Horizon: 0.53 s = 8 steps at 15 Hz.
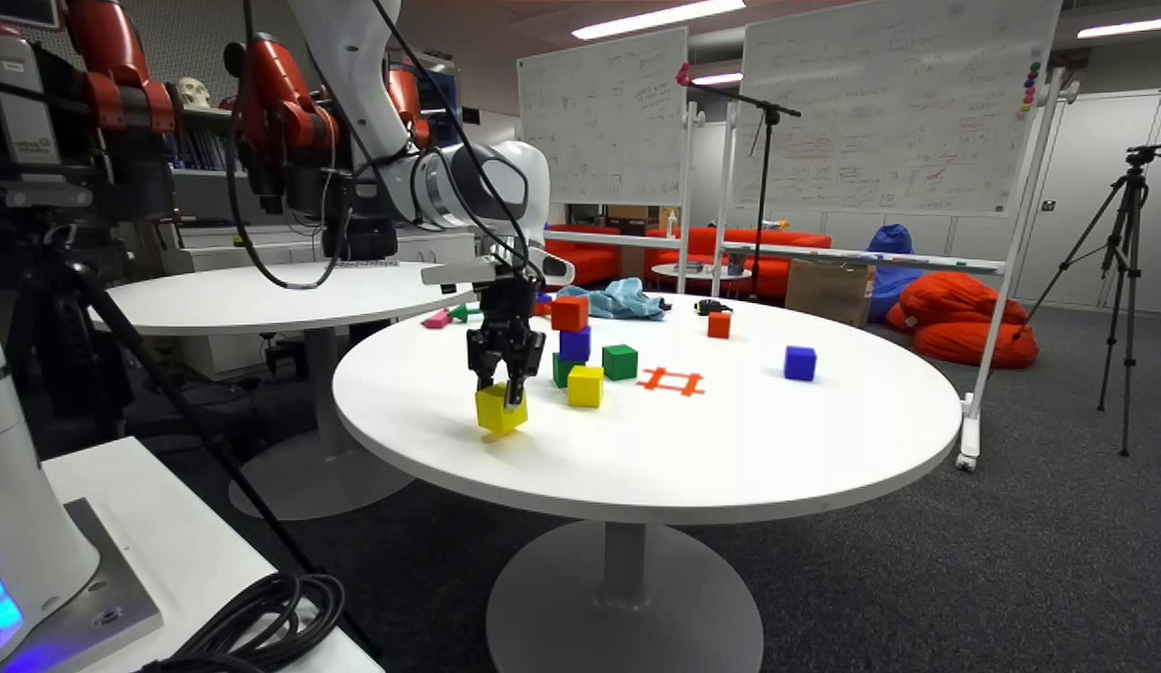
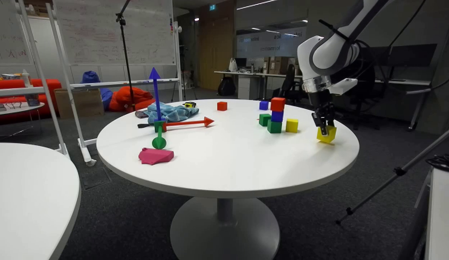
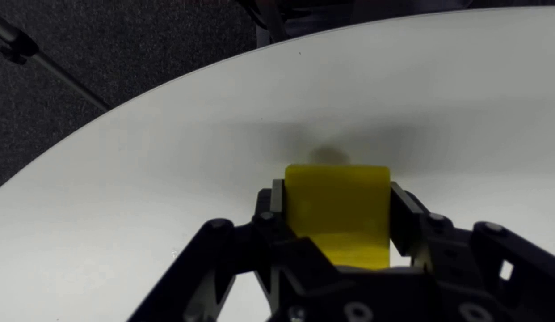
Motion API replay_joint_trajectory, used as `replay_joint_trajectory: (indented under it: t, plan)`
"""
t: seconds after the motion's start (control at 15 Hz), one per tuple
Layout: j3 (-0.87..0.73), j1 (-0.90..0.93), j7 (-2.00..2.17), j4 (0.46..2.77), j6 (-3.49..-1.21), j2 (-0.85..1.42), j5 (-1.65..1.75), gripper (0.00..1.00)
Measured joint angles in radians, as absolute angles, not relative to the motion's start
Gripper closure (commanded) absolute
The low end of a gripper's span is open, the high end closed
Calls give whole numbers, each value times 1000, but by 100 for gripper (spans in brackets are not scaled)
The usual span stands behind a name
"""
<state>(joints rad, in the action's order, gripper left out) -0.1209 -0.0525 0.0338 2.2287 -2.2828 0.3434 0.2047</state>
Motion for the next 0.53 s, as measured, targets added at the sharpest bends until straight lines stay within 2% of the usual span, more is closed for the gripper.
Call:
replay_joint_trajectory:
  t: [0.53]
  plan:
    - [-172, -72, 44, 2339, -2318, 202, 205, 69]
